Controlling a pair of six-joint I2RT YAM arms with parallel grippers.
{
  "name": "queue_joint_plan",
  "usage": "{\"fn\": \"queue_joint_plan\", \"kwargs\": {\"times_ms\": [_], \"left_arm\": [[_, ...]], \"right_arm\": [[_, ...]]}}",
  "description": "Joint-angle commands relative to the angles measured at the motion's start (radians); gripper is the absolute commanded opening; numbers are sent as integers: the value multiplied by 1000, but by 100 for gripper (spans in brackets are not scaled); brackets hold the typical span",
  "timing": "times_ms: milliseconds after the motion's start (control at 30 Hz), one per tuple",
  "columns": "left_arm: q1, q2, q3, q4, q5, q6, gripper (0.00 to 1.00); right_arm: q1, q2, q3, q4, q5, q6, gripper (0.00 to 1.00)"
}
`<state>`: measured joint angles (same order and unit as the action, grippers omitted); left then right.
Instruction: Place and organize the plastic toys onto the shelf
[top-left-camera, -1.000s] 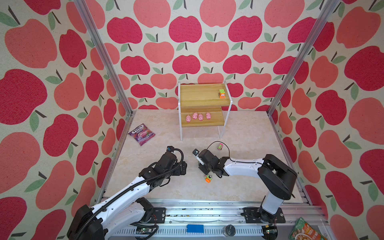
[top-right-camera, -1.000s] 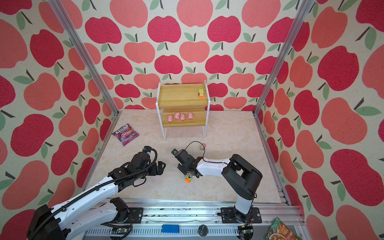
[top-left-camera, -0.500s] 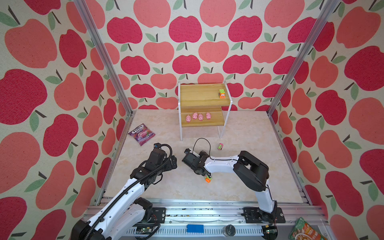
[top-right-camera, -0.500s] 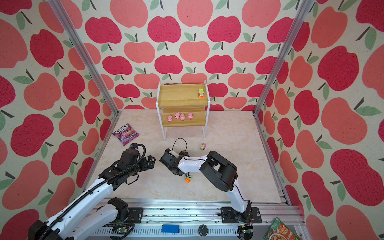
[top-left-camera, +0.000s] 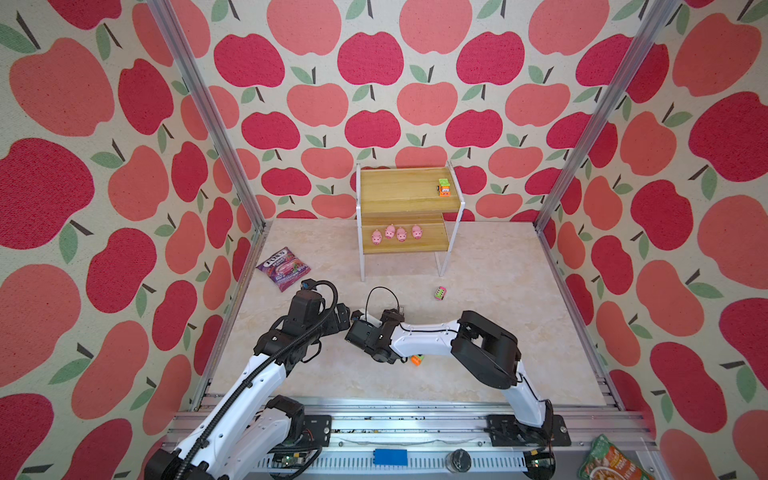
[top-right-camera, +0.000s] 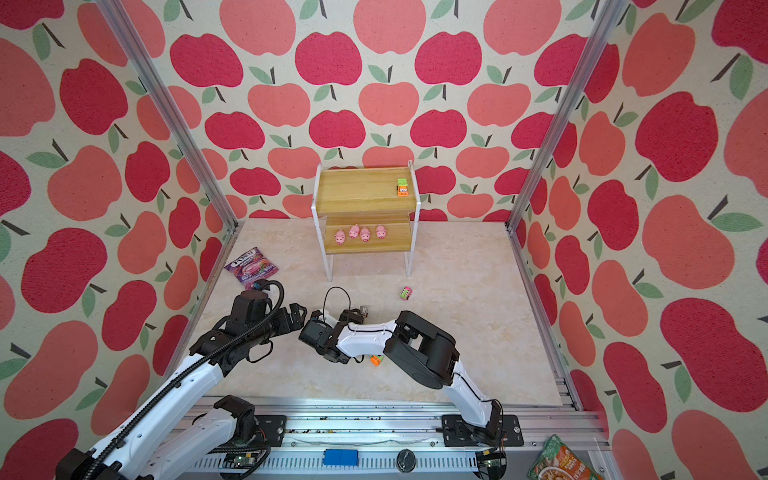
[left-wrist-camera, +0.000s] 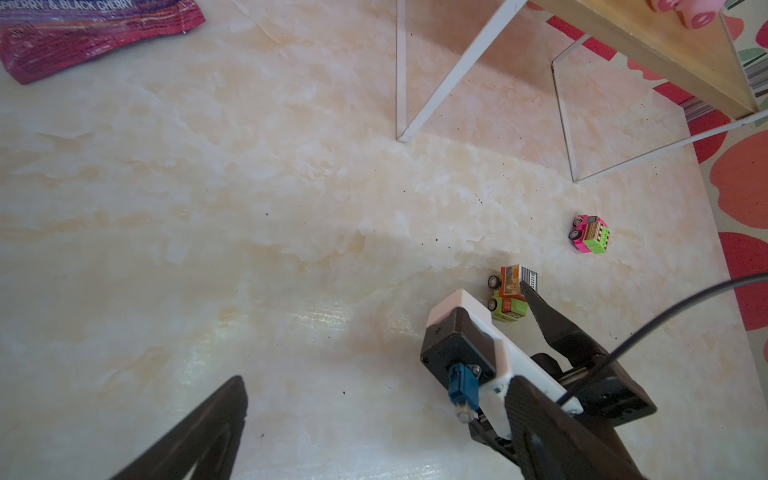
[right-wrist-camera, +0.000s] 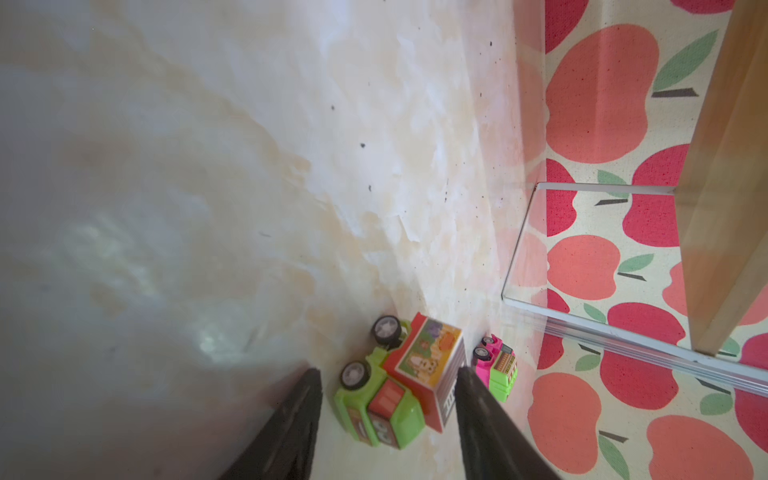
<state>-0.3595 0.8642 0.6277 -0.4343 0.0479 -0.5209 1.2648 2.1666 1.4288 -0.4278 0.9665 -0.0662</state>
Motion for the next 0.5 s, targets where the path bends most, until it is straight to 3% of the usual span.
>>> {"fn": "queue_joint_plan", "kwargs": {"times_ms": [0,300,467], "left_arm": [[10,-12,24,-20,21,26,99],[27,-31,83,-72,27,48,99],[27,5,171,-137,52,92,99]], "right_arm": [[9,0,5,-35,-176,30,60],[-26,-199,-113,99,-320,95,68],[-38,-334,-180,108,-354,304,68]]}}
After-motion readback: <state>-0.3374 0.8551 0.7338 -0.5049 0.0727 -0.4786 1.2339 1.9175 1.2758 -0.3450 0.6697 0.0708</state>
